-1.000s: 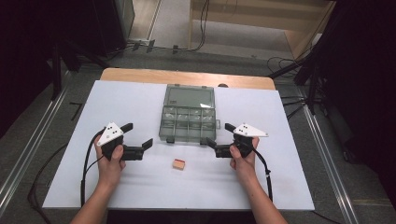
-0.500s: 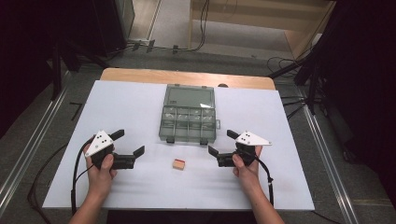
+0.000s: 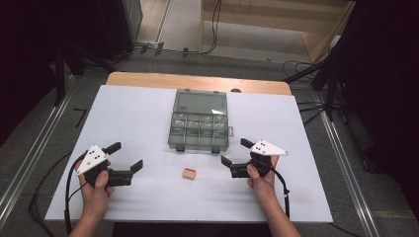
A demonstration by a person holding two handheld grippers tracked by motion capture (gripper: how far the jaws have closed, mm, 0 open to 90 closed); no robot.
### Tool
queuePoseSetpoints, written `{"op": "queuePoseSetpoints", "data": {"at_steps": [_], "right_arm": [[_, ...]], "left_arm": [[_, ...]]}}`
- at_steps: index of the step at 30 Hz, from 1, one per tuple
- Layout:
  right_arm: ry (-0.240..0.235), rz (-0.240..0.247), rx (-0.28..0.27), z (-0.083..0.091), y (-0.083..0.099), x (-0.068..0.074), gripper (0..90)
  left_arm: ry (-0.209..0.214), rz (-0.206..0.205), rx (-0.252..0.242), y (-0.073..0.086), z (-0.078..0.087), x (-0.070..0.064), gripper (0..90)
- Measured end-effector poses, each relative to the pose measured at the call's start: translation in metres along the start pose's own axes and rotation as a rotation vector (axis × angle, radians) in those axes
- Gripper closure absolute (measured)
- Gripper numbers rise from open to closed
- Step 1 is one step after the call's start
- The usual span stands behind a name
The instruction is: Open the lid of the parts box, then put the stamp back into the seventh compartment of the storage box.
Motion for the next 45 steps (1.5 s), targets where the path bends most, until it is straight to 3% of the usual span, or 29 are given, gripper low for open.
{"op": "queuePoseSetpoints", "data": {"at_steps": [12, 17, 30, 45], "right_arm": [[-0.055, 0.032, 0.031, -0.008, -0.007, 0.016, 0.0], [-0.087, 0.070, 0.056, -0.015, -0.011, 0.024, 0.0], [-0.182, 0.130, 0.131, -0.037, -0.017, 0.046, 0.0], [-0.235, 0.192, 0.226, -0.053, -0.023, 0.061, 0.0]], "left_arm": [[-0.027, 0.007, -0.019, 0.005, 0.024, 0.010, 0.0], [-0.037, 0.009, -0.033, 0.007, 0.031, 0.011, 0.0], [-0.044, 0.024, -0.030, 0.014, 0.035, 0.019, 0.0], [-0.042, 0.029, -0.036, 0.015, 0.035, 0.023, 0.0]]}}
Point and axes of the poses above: each handheld gripper's, and its own axes: z roughly backward along the jaws, y roughly out of its underside, x roughly to its left, the point moved 6 cm from there along -z, roughly forward along the jaws, and after that the axes turned 9 degrees about z, right-handed, at the moved point
